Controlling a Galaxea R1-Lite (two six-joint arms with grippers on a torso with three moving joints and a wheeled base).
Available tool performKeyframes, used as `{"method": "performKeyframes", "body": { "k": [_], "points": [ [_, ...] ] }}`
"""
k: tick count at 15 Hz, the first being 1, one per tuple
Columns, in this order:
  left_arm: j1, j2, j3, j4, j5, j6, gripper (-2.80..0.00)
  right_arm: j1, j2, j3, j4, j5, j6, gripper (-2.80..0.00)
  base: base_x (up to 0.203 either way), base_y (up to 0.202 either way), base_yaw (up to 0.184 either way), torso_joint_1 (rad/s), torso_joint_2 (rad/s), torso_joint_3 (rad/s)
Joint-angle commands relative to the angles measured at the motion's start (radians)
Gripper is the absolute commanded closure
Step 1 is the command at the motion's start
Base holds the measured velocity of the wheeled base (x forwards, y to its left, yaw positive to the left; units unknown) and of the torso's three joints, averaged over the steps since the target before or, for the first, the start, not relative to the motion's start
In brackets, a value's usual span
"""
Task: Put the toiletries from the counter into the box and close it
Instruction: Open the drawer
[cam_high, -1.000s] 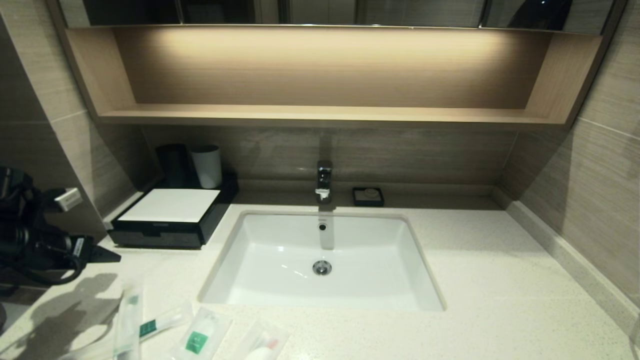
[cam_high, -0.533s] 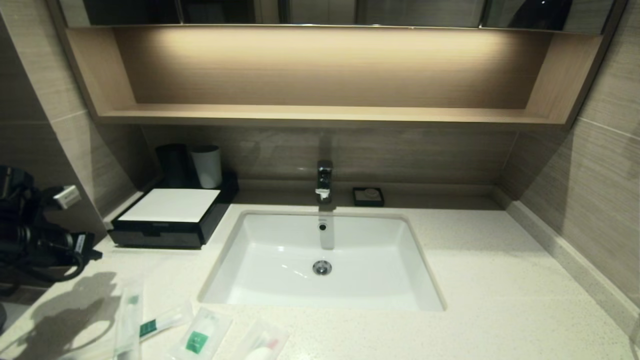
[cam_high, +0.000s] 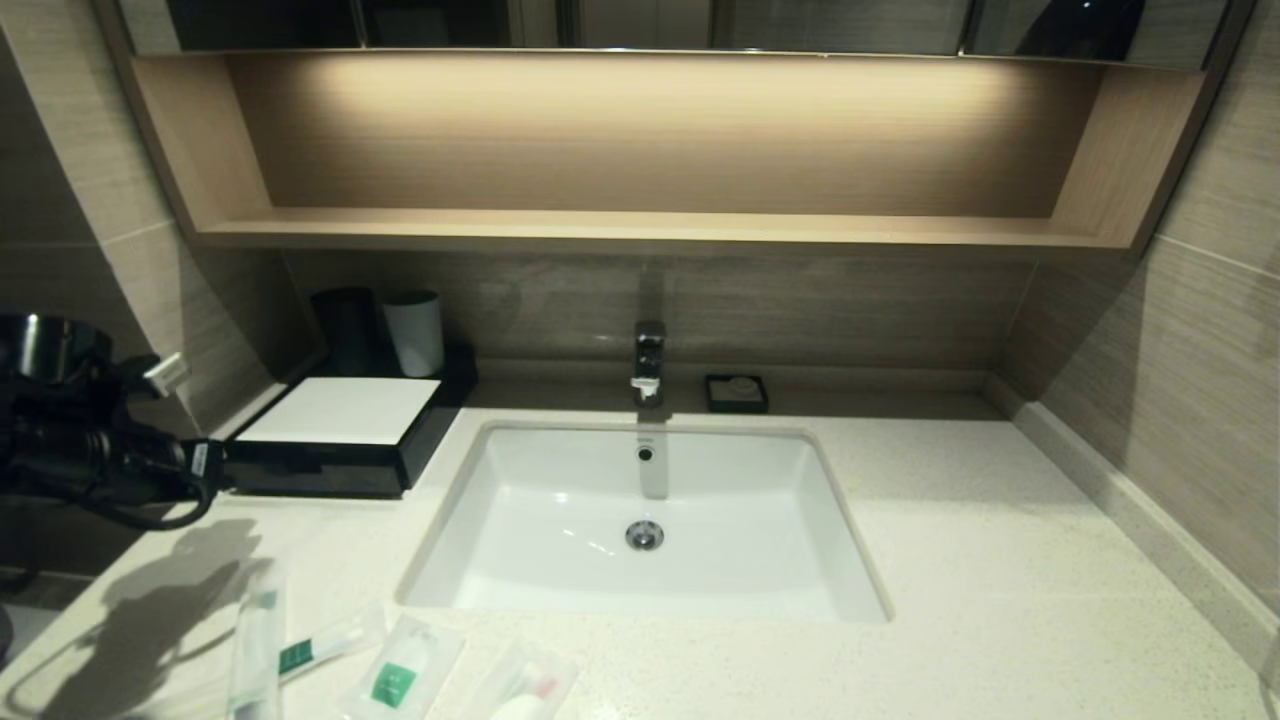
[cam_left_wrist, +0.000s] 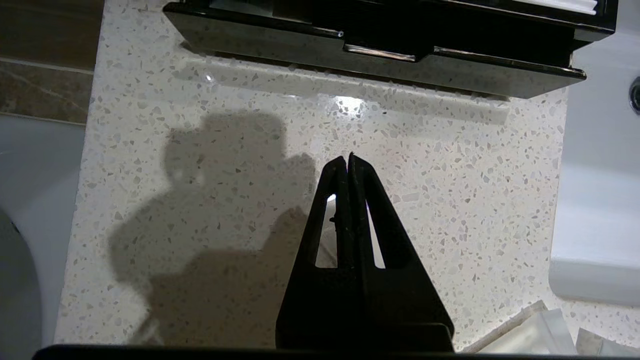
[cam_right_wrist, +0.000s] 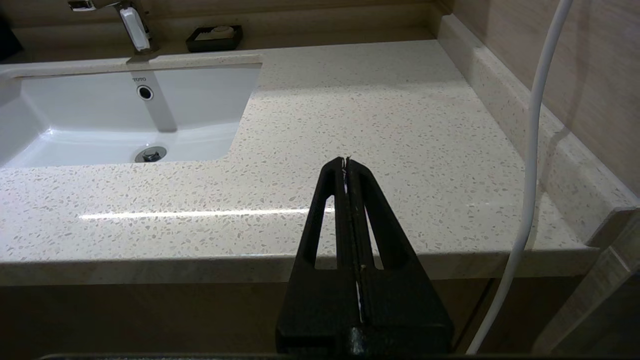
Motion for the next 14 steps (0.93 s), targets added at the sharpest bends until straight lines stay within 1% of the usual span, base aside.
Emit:
{"method": "performKeyframes", "body": {
  "k": [1,3,6,8,13,14],
  "points": [
    [-0.014,0.042,-0.019,0.000,-0.002,-0.001,0.00,0.001,0.002,0.000,0.000,0.000,0.000,0.00,0.000,0.000,0.000,0.000,0.00,0.000],
    [-0.030,0.063,-0.034,0.000,-0.002,-0.008,0.00,0.000,0.002,0.000,0.000,0.000,0.000,0.00,0.000,0.000,0.000,0.000,0.00,0.000],
    [-0.035,0.096,-0.063,-0.001,-0.005,-0.029,0.00,0.000,0.002,0.000,0.000,0.000,0.000,0.00,0.000,0.000,0.000,0.000,0.00,0.000],
    [-0.035,0.105,-0.080,-0.003,-0.005,-0.031,0.00,0.001,0.002,0.000,0.000,0.000,0.000,0.00,0.000,0.000,0.000,0.000,0.00,0.000],
    [-0.037,0.129,-0.094,-0.008,-0.008,-0.039,0.00,0.001,0.002,0.000,0.000,0.000,0.000,0.00,0.000,0.000,0.000,0.000,0.00,0.000],
    [-0.046,0.132,-0.094,-0.017,-0.008,-0.049,0.00,0.001,0.002,0.000,0.000,0.000,0.000,0.00,0.000,0.000,0.000,0.000,0.00,0.000]
  ]
}}
